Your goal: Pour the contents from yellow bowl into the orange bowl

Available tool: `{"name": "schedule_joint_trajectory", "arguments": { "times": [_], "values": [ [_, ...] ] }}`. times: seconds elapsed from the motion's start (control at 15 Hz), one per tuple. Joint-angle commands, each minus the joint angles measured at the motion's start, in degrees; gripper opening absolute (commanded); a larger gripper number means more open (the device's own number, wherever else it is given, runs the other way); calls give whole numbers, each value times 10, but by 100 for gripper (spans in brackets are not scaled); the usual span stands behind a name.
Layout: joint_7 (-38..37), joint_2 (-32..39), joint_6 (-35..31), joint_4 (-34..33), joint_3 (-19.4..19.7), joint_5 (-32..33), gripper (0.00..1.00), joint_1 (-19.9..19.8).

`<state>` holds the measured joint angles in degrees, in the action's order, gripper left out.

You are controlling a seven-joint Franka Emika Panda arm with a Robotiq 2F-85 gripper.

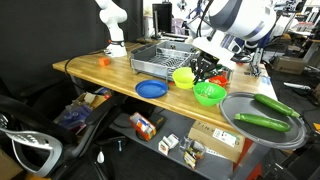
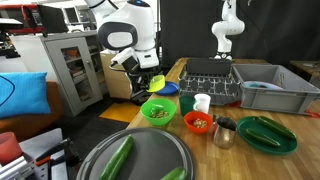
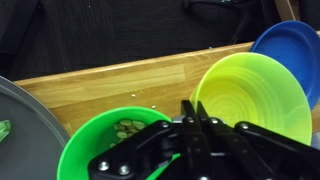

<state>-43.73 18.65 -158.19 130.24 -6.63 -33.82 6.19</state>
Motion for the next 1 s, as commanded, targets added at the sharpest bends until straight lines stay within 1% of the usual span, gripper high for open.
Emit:
{"name": "schedule_joint_trajectory", "arguments": {
  "times": [0.0,0.13,0.2,0.27,0.33,0.73,0.8,0.87,0.93],
  "values": [
    [-21,61,38,-77,12,38,1,15],
    [-33,98,47,-121,7,53,1,22],
    [-35,116,50,-140,-1,50,1,27],
    [-29,88,29,-103,0,43,1,23],
    [-30,103,29,-116,-1,43,4,28],
    [-30,99,28,-114,1,43,4,25],
    [-30,99,28,-114,1,43,1,26],
    [35,60,53,-78,-5,16,1,-37],
    [43,59,51,-77,-4,1,1,-46]
  ]
}}
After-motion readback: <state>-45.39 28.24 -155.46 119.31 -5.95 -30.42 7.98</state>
